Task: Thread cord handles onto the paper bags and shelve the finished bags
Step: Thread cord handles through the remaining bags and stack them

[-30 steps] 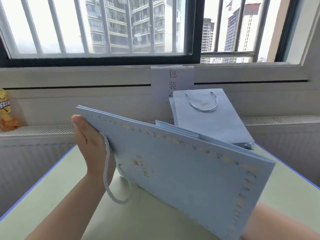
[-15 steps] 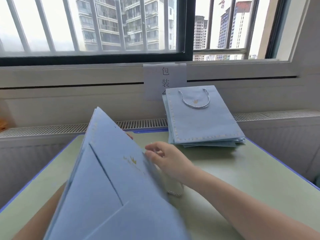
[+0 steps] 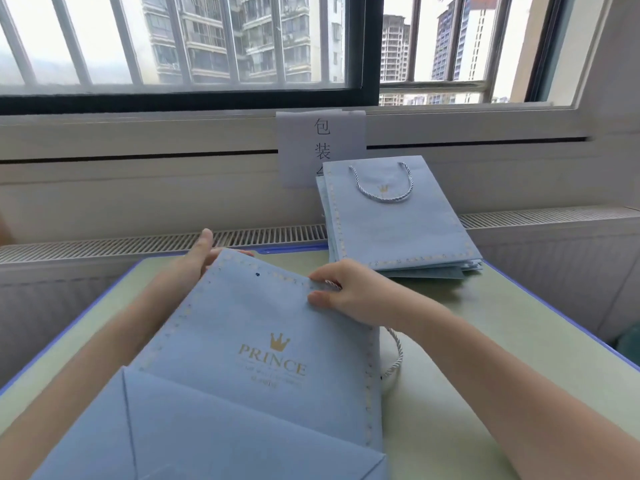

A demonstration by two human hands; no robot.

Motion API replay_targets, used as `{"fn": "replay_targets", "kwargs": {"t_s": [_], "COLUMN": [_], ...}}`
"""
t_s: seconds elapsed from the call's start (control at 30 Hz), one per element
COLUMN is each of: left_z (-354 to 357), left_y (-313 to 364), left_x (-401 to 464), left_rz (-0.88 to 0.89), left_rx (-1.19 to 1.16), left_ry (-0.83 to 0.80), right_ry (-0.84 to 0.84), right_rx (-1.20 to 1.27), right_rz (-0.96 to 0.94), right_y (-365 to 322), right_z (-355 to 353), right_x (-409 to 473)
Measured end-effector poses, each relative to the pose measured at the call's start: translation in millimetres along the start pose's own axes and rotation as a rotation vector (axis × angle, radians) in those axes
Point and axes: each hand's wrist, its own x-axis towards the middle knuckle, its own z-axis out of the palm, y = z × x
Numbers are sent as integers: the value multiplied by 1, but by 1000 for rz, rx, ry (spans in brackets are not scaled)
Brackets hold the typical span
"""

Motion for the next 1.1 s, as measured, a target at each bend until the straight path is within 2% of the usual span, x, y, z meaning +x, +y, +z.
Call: {"fn": "replay_targets", "kwargs": {"t_s": [0.1,0.17,0.23,0.3,0.4,0.5,0.7,0.8,0.93,1.03,1.1], "left_z": [13,22,27,28,28,25,28,32,41,46,47], "left_y": [-3,-8,-18,-22,-21,-19,-24,-27,-29,-31,-32], "left_x": [-9,-12,-5,-2,-3,-1,-1,2,1,1,3], "left_rz": [98,71,6,14,79,107,89,87,111,104,177], "left_rx": [160,348,483,589,620,661,737,728,849,935,1065], "left_ry": [-108,-139,-106,-53,-113,-87,-119,-98,-107,-103,-25], "right_ry": [22,35,29,23,19,2,-23,68,216,228,193], "right_rx": [-121,-166,-195,-214,-193,-173,-233,-104,150,438,533], "right_rz": [31,62,74,80,79,70,-9,-86,-166,-152,-117], "right_y": [11,17,20,22,22,20,20,15,4,-4,-8], "right_z": [-7,-9,-9,-7,-7,-6,3,5,0,-5,-6], "right_x": [3,2,2,2,2,2,2,1,1,-2,-4]}}
